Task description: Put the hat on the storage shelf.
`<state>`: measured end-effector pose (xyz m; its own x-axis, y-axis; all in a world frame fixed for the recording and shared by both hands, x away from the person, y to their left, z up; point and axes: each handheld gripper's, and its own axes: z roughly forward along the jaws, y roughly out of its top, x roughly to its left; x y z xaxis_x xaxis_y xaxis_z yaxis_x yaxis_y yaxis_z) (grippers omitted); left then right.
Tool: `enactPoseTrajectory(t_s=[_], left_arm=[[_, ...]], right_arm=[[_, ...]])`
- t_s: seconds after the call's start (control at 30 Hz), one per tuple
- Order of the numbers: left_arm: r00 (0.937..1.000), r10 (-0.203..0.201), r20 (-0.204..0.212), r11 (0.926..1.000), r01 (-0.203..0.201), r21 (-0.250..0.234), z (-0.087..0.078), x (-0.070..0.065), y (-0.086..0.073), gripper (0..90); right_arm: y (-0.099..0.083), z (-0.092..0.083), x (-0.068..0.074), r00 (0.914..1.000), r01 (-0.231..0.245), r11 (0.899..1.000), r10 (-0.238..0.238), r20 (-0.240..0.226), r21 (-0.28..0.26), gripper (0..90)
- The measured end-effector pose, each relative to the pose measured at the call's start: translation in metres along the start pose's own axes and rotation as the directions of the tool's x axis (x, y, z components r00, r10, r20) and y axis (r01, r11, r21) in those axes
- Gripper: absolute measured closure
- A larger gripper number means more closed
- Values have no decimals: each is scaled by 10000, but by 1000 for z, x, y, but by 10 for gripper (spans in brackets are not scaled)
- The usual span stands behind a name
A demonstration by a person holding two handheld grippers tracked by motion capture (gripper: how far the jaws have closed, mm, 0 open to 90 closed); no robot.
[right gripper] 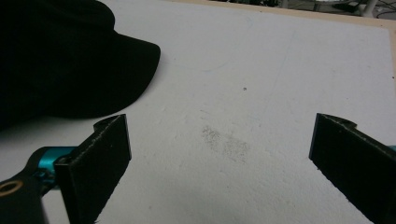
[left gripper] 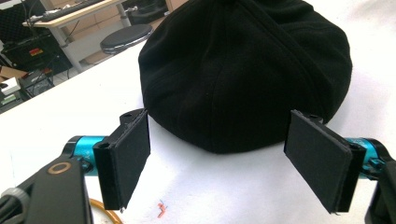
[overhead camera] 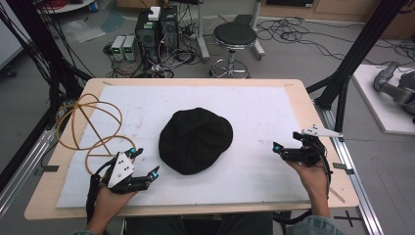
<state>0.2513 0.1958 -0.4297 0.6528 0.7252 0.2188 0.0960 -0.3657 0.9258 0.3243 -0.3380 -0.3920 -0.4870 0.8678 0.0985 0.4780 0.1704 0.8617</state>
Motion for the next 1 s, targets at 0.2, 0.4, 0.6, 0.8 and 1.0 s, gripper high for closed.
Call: enactPoseTrajectory(t_s=[0.2,0.4,0.6,0.8,1.0], left_arm=[[10000,56,16,10000,-56,-2,0,-1,0,229],[10000,57,31,10000,-57,0,0,-1,0,229],[10000,28,65,10000,-28,-47,1,-1,0,229],[9999,78,106,10000,-78,-19,1,-1,0,229],[9999,77,126,10000,-77,22,1,-2,0,229]], right_arm=[[-1,-1,0,10000,19,10000,-19,-37,-4,52],[0,0,1,9999,147,9999,-147,-46,-74,52],[3,0,3,9997,202,9997,-204,-115,-166,52],[14,3,7,9988,224,9989,-241,-416,-404,52],[25,14,14,9962,541,9976,-569,-661,-440,53]])
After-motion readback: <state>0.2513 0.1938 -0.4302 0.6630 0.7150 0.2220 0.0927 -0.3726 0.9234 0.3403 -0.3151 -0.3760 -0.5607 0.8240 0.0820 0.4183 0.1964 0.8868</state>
